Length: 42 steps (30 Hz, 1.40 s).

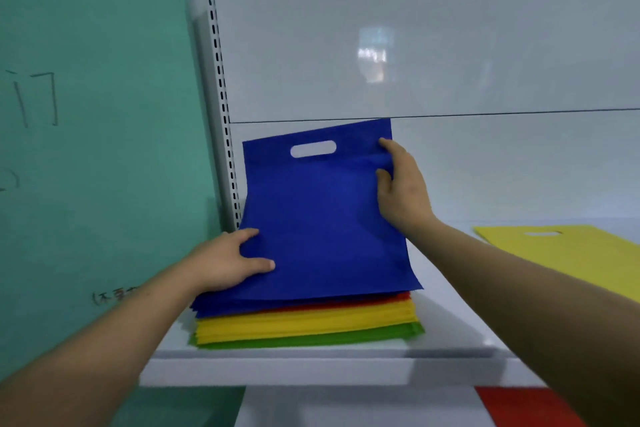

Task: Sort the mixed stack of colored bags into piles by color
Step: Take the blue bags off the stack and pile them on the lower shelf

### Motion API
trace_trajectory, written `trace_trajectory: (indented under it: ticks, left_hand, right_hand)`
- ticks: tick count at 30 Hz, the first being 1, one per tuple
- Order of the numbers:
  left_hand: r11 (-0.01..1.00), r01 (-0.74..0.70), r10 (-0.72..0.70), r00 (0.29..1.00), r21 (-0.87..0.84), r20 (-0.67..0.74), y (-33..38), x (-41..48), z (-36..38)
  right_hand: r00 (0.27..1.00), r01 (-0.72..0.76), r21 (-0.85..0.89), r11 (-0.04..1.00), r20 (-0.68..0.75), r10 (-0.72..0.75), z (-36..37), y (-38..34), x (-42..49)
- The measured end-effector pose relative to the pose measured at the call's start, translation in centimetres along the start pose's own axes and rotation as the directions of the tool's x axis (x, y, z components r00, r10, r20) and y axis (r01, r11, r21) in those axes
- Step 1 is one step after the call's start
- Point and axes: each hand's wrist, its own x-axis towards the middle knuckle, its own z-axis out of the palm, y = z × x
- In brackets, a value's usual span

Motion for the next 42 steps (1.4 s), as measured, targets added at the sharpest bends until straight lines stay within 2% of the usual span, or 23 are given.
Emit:
trace_trajectory:
  ticks: [2,4,6,7,11,13,15,17,21,31,37,42]
  left_hand:
    - [0.97,-0.075,0.06,0.996,-0.233,-0.068,0.5,-0.5,-0.3]
    - [0.847,-0.171,0.089,0.979,-0.504,-0.184,1.1,-1.1,-0.7]
    - [0.704,-0.246,0.099,0.963,-0.667,-0.25,2.2,-2.0,-1.0]
    - [0.67,-0.283,0.12,0.954,-0.686,-0.276,3.0,-2.6,-1.0]
    - [0.646,-0.418,0.209,0.902,-0.639,-0.379,6.2,-4.8,0.2]
    - [0.625,-0.467,0.25,0.879,-0.625,-0.406,7.7,-6.0,0.9]
    - [0.643,-0.505,0.311,0.859,-0.575,-0.407,9.3,-7.2,1.8]
    - [0.658,-0.539,0.376,0.84,-0.526,-0.391,11.2,-8.4,3.0]
    - [0.645,-0.551,0.468,0.832,-0.53,-0.297,15.3,-11.0,6.8]
    - [0.58,-0.52,0.617,0.783,-0.626,-0.078,29.2,-20.0,21.7]
    - [0.603,-0.431,0.646,0.758,-0.671,0.093,38.9,-27.0,31.7]
    - [0.596,-0.251,0.622,0.745,-0.762,0.241,45.2,-32.1,37.4]
  right_hand:
    - [0.994,0.047,0.029,0.998,-0.102,-0.044,-1.5,-1.4,-0.4]
    - [0.98,0.069,0.049,0.996,-0.192,-0.058,-3.5,-2.5,-0.8]
    - [0.961,0.054,0.061,0.997,-0.273,-0.036,-5.9,-3.4,-1.4]
    - [0.952,0.039,0.066,0.997,-0.305,-0.017,-7.2,-3.8,-1.8]
    - [0.915,-0.039,0.098,0.994,-0.395,0.075,-12.1,-4.7,-4.0]
    - [0.925,-0.083,0.157,0.984,-0.355,0.135,-14.4,-4.6,-5.8]
    - [0.945,-0.167,0.189,0.968,-0.249,0.212,-16.5,-4.1,-8.0]
    - [0.936,-0.23,0.099,0.968,-0.25,0.248,-18.8,-3.8,-10.6]
    - [0.874,-0.313,-0.063,0.948,-0.409,0.262,-24.7,-2.9,-15.3]
    - [0.75,-0.546,-0.215,0.81,-0.557,0.357,-42.7,1.0,-29.0]
    - [0.661,-0.676,-0.239,0.697,-0.616,0.429,-55.0,4.4,-37.3]
    - [0.62,-0.722,-0.242,0.648,-0.643,0.45,-62.4,6.3,-41.6]
